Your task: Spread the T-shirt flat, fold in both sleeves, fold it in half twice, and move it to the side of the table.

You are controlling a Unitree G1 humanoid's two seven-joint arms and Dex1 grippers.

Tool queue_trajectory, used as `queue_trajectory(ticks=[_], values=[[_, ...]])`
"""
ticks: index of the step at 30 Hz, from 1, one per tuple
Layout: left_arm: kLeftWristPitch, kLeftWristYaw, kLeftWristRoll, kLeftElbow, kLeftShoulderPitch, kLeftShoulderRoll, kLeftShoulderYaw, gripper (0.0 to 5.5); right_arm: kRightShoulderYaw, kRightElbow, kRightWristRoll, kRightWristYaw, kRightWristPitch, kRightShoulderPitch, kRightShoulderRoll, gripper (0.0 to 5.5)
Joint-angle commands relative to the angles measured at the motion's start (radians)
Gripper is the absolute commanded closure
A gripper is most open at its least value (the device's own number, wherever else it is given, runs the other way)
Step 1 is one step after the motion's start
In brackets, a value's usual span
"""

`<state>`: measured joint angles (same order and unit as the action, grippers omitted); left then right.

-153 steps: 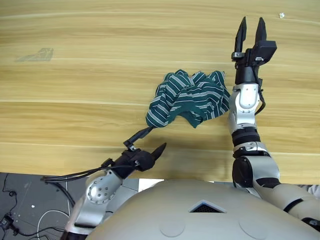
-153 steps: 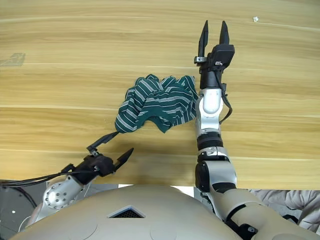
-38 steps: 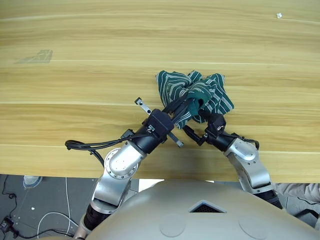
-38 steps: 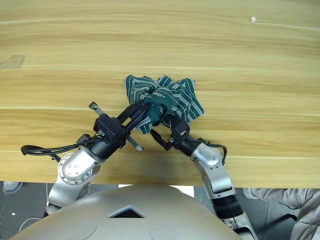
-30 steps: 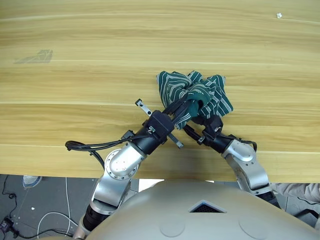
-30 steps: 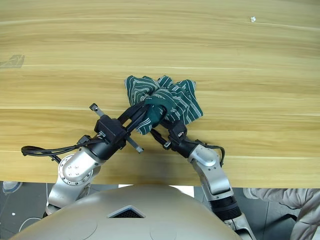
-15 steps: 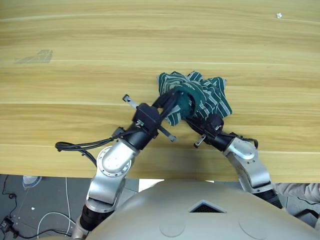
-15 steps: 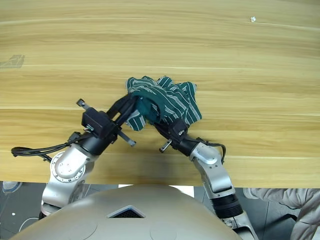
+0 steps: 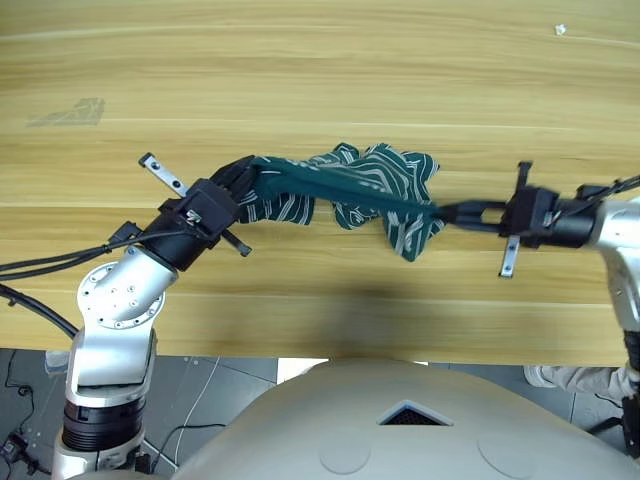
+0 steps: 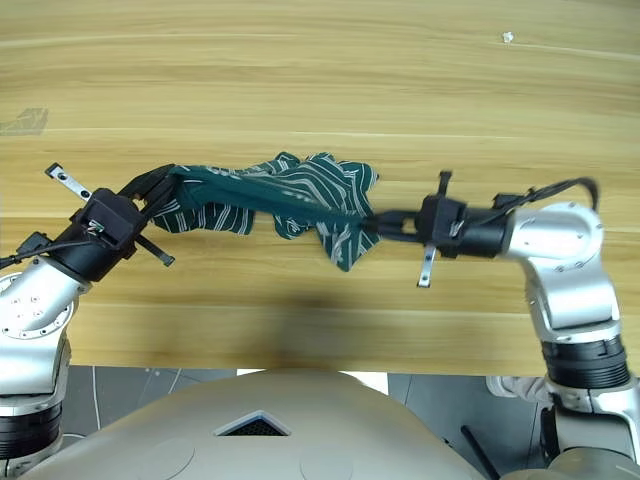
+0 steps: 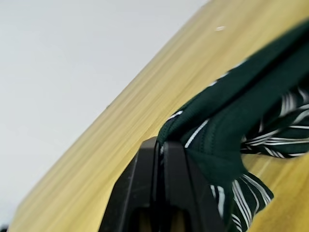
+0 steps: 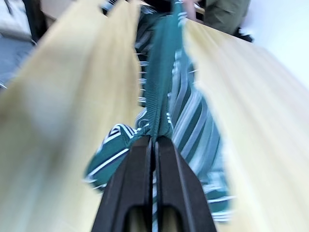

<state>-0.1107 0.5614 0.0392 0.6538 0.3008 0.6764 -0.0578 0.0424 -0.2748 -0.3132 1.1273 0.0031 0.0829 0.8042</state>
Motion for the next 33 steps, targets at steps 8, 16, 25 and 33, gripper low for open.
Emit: queue_trajectory(ticks=[8,16,25,33], values=[[0.029,0.145,0.261,-0.405,-0.905,0.191,0.163,5.50,-0.013,0.503,0.554,-0.515,-0.414,0.733,-0.025,5.45],[-0.109,0.497,-0.088,0.044,-0.607,0.320,0.063,5.50,-0.073,0.117,-0.108,0.012,-0.144,0.410,0.135,5.45],[-0.396,0.602,-0.587,0.229,-0.527,0.394,-0.039,5.50,-0.099,-0.104,-0.433,0.172,0.164,0.324,0.187,5.45],[-0.049,0.479,0.088,-0.691,-1.118,0.153,0.461,5.50,0.175,0.690,0.215,-0.097,-0.164,0.815,-0.106,5.45]])
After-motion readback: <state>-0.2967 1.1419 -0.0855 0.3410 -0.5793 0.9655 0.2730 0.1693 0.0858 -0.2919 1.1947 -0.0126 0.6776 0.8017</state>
